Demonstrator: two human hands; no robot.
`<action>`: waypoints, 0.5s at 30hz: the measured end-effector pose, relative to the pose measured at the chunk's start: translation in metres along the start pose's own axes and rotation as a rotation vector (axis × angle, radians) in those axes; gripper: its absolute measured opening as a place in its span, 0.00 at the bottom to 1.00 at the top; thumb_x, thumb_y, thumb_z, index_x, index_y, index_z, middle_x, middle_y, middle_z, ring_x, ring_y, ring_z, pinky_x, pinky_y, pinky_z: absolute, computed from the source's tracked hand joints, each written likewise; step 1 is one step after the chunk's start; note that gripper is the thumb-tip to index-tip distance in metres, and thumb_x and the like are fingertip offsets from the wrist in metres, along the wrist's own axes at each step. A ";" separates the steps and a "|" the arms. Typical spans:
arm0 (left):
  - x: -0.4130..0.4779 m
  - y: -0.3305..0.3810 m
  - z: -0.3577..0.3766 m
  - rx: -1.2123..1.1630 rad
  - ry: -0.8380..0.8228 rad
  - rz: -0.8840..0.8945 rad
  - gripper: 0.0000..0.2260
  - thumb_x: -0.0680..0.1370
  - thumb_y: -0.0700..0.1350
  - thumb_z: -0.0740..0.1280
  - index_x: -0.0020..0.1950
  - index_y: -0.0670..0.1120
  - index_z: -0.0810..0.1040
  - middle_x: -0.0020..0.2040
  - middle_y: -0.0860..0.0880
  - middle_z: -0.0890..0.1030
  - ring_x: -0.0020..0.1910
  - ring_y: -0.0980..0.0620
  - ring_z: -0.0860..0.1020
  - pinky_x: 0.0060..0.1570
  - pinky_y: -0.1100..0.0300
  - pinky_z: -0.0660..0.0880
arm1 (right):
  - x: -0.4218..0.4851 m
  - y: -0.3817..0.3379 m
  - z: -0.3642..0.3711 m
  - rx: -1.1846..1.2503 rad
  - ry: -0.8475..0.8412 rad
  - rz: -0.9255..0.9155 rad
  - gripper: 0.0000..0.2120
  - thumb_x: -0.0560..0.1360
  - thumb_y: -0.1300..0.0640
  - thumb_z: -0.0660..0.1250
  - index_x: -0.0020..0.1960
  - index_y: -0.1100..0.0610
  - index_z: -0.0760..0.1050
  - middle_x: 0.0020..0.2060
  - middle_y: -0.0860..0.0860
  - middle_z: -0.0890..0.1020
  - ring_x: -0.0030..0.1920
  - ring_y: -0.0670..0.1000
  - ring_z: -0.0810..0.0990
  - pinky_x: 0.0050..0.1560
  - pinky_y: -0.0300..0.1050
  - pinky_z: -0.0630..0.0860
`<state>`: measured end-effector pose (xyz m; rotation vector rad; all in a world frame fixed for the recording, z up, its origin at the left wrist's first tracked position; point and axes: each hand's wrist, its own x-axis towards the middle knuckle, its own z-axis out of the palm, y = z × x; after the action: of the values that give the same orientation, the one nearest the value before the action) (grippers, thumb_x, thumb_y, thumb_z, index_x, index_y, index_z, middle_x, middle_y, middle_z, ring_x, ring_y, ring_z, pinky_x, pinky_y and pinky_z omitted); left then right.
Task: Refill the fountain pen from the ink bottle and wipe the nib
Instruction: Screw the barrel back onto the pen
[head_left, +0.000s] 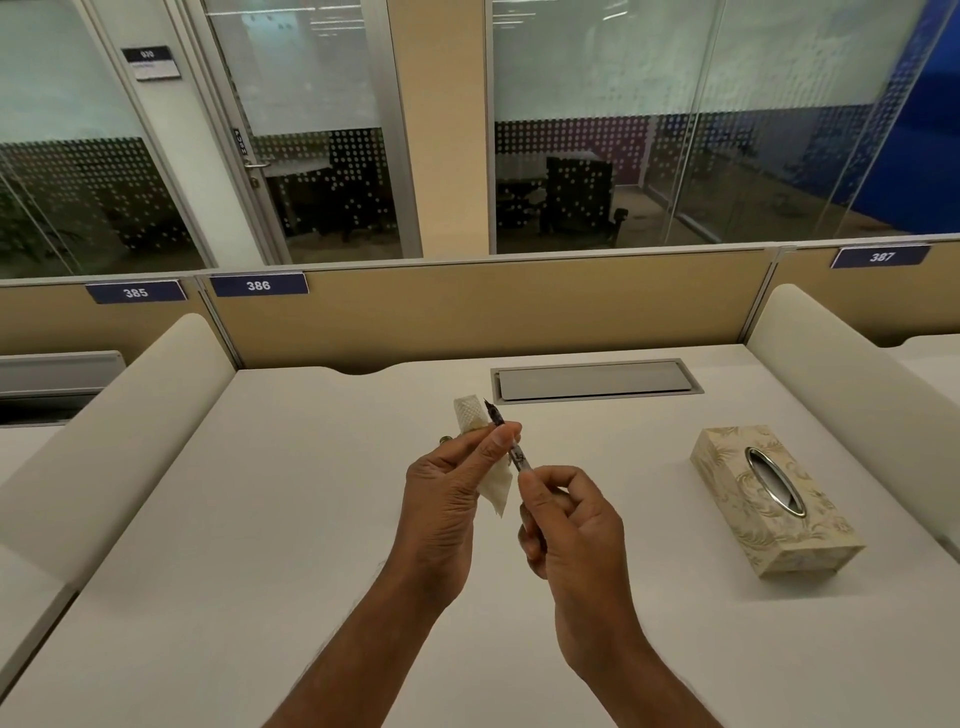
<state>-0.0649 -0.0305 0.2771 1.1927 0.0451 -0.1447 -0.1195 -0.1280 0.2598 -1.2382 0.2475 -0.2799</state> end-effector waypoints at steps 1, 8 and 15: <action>0.001 0.000 0.000 0.001 -0.007 0.002 0.19 0.68 0.50 0.74 0.55 0.43 0.87 0.61 0.44 0.84 0.66 0.43 0.76 0.64 0.53 0.74 | 0.000 0.000 0.001 0.000 0.000 0.015 0.09 0.78 0.50 0.66 0.45 0.54 0.81 0.30 0.55 0.73 0.30 0.49 0.67 0.28 0.38 0.66; 0.001 0.000 -0.002 -0.001 -0.050 -0.005 0.14 0.73 0.46 0.71 0.55 0.43 0.86 0.54 0.43 0.87 0.61 0.42 0.82 0.69 0.48 0.74 | -0.001 0.003 0.000 -0.079 0.033 -0.080 0.04 0.78 0.54 0.69 0.50 0.54 0.78 0.29 0.50 0.79 0.32 0.49 0.72 0.34 0.42 0.73; -0.002 0.005 -0.001 -0.085 -0.074 -0.043 0.14 0.73 0.47 0.71 0.55 0.43 0.85 0.55 0.42 0.87 0.57 0.42 0.85 0.58 0.54 0.80 | -0.002 0.004 0.001 -0.153 0.021 -0.129 0.05 0.78 0.51 0.68 0.48 0.52 0.80 0.30 0.51 0.79 0.30 0.48 0.72 0.32 0.39 0.73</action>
<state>-0.0663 -0.0279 0.2812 1.1014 0.0116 -0.2225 -0.1211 -0.1254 0.2562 -1.4057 0.2105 -0.3910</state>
